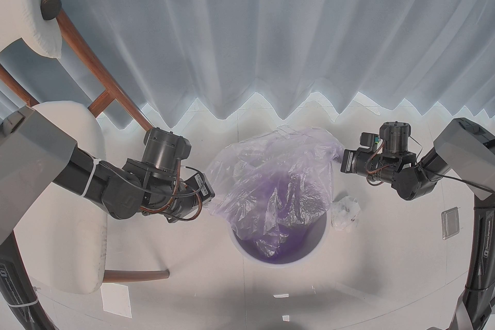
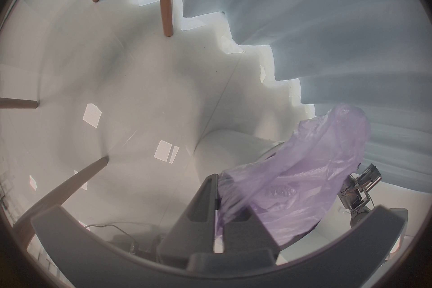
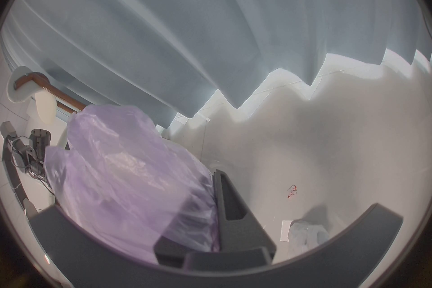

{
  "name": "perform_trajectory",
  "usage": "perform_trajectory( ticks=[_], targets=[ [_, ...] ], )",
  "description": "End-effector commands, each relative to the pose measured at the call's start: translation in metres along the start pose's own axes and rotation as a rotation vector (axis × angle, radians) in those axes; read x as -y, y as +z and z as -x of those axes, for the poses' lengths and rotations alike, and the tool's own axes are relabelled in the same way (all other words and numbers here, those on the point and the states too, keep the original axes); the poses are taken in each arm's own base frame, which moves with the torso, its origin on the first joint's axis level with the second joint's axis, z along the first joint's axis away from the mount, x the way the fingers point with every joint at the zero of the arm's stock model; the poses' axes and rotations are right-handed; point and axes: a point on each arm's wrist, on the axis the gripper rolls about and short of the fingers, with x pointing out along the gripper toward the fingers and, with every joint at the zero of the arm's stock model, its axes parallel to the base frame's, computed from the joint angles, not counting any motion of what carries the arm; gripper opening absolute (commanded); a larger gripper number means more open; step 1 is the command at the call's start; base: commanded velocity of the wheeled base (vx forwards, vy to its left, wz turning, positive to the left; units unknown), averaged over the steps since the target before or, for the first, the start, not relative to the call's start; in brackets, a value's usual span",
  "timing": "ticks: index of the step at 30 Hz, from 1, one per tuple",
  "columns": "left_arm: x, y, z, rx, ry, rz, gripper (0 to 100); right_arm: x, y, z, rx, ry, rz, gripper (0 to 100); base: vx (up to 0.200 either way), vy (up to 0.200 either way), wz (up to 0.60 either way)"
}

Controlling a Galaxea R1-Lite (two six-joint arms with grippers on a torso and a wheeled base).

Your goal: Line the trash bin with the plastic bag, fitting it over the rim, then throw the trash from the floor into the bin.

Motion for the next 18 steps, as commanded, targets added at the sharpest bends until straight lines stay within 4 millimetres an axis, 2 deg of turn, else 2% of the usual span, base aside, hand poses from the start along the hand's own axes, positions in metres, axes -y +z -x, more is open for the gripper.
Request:
perform_trajectory(
  ticks=[1,7,10,15,18],
  targets=[
    [-0.009,-0.002,-0.010,-0.019,0.034,0.010,0,0.008,-0.012,-0.007,-0.028,0.002,-0.015,0,0.000,0.000,0.00],
    [-0.020,-0.005,-0.021,-0.039,0.076,0.020,0,0.018,-0.023,-0.005,-0.060,-0.003,-0.038,0,0.000,0.000,0.00],
    [-0.028,-0.011,-0.032,-0.062,0.106,0.022,0,0.027,-0.036,-0.007,-0.091,-0.010,-0.042,0,0.000,0.000,0.00],
    [-0.031,-0.014,-0.038,-0.074,0.113,0.024,0,0.030,-0.040,-0.003,-0.098,-0.009,-0.041,0,0.000,0.000,0.00],
    [-0.026,-0.008,-0.039,-0.061,0.089,0.029,0,0.029,-0.036,-0.004,-0.090,0.011,-0.035,0,0.000,0.000,0.00]
  ],
)
